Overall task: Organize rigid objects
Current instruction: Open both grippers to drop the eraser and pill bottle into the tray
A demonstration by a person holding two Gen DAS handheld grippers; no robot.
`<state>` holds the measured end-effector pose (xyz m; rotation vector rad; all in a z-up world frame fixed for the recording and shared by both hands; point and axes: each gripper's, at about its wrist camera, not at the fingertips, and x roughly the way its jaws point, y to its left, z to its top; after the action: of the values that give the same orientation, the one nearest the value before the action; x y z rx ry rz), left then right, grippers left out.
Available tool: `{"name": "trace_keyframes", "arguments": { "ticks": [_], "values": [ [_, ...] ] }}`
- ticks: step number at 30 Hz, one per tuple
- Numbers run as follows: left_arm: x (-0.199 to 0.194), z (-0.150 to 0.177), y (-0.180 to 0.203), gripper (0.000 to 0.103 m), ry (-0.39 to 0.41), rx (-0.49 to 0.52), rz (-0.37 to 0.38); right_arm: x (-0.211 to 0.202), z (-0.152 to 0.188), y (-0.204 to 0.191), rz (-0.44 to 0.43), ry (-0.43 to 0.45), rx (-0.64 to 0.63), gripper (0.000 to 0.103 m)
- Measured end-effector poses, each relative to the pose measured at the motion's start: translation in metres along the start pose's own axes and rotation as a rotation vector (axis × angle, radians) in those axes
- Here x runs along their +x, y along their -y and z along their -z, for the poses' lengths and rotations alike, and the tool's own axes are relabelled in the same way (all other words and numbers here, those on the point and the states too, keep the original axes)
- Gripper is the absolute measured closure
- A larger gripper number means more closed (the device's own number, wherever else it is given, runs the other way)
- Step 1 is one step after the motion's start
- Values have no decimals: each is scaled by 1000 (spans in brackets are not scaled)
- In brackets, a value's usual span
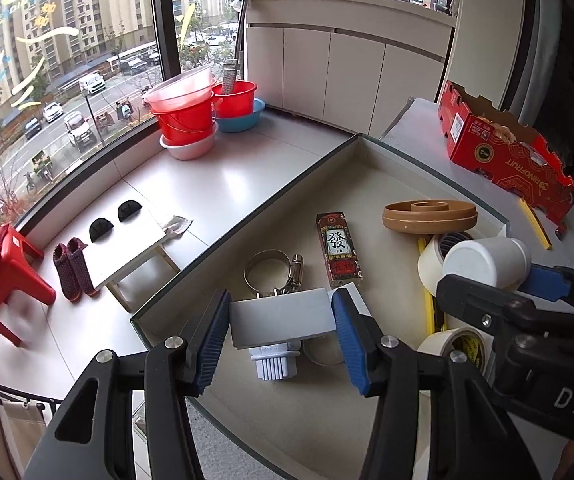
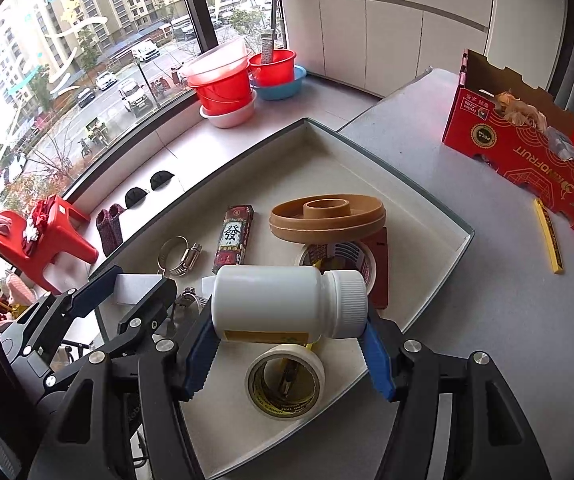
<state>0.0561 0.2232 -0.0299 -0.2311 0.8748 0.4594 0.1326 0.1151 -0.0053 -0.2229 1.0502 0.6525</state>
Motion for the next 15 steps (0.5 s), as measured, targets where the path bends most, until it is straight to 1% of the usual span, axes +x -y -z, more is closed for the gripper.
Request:
{"name": "trace_keyframes", "arguments": {
  "ticks": [6,7,8,9,10,11,12,13,15],
  "values": [
    [5,1,5,46,-19,10,14,6,1,0,6,-19,-6,38],
    [5,2,5,37,-22,14,21,6,1,0,6,-19,-8,38],
    [5,2,6,21,-20,15,21,6,1,0,8,-18,-12,38],
    [4,3,7,16,-16,14,19,5,0,0,13,-17,-17,38],
    [2,3,7,15,-14,15,20,4,0,0,19,-13,-25,37],
    [2,4,8,13,-20,16,20,2,0,-1,26,-9,-35,25],
    [2,4,8,10,-27,14,21,-2,0,-2,36,7,-42,9],
    [1,4,8,3,-27,15,27,-6,0,-2,48,28,-50,5],
    [-3,4,9,0,-14,26,20,-14,0,-4,63,49,-80,5]
  ]
}}
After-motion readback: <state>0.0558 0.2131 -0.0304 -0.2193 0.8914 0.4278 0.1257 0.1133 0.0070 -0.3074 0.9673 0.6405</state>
